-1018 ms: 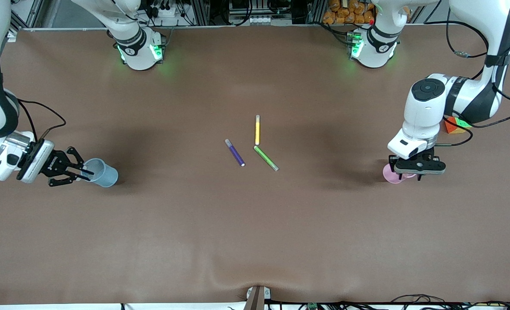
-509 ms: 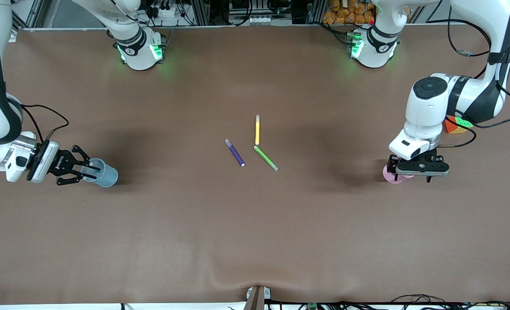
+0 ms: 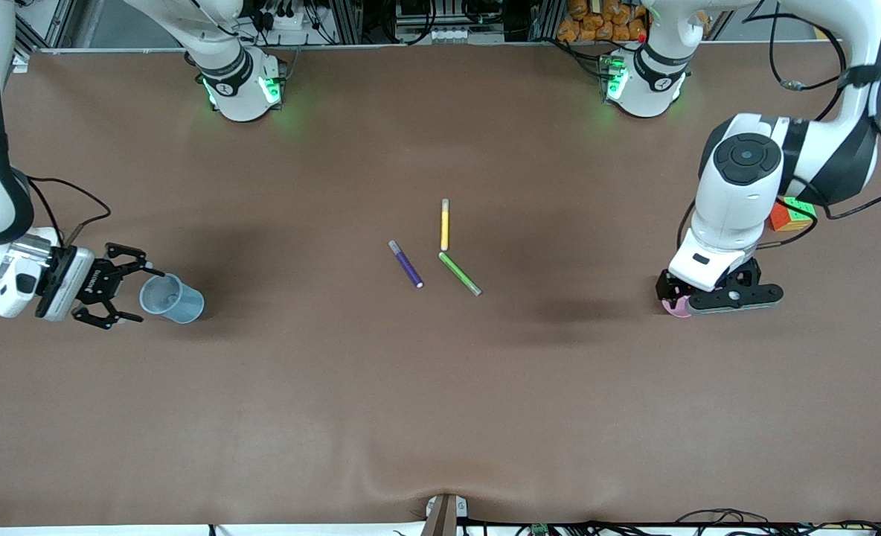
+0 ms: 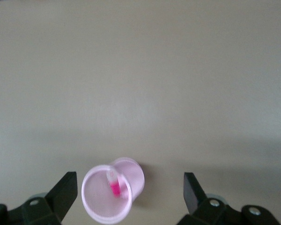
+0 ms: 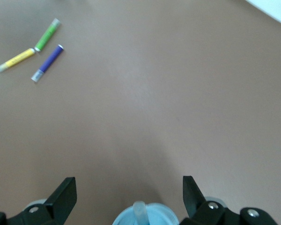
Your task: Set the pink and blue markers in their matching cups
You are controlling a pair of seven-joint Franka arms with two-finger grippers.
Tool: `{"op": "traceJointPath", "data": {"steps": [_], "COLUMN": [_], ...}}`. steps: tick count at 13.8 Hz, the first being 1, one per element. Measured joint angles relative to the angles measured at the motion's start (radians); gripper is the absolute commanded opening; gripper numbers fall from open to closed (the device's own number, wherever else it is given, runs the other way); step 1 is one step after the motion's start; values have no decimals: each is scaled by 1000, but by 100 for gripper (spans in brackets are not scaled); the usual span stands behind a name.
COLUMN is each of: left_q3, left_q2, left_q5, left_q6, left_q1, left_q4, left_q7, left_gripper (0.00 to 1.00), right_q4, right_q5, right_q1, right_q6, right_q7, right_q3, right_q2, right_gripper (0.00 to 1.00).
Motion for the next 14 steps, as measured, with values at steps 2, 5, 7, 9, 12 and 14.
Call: {"op": "traceJointPath", "data": {"steps": [2,5,7,9,12,14], "left_q3": [-16,-12,-11,-11,-13,-12], "left_q2": [3,9,10,10,11,11], "left_q5": [-90,-224,-290,-308,-310,-310], "left_q6": [-167,-325,-400,-434,-439,-439], "left_q1": [-3,7,17,17,17,17], "left_q4": [121,264,341,378,383,383], "left_q7": [41,130,166,173,184,196], "left_gripper": [100,100,100,100,100,100], "right_q4": [16,16,17,30,56,64], "right_q5": [-97,-256,-376,-429,-458,-488], "right_q1": [38,93,117,127,127,127], "right_q6": [-3,-16,-42,-99,-183,-226], "right_q7": [178,438,612,761,917,1035], "right_q3": [6,8,9,9,7,10], "right_q2": [-48,-114,-143,-170,-209,-238], "right_gripper": [100,100,100,100,100,100]}}
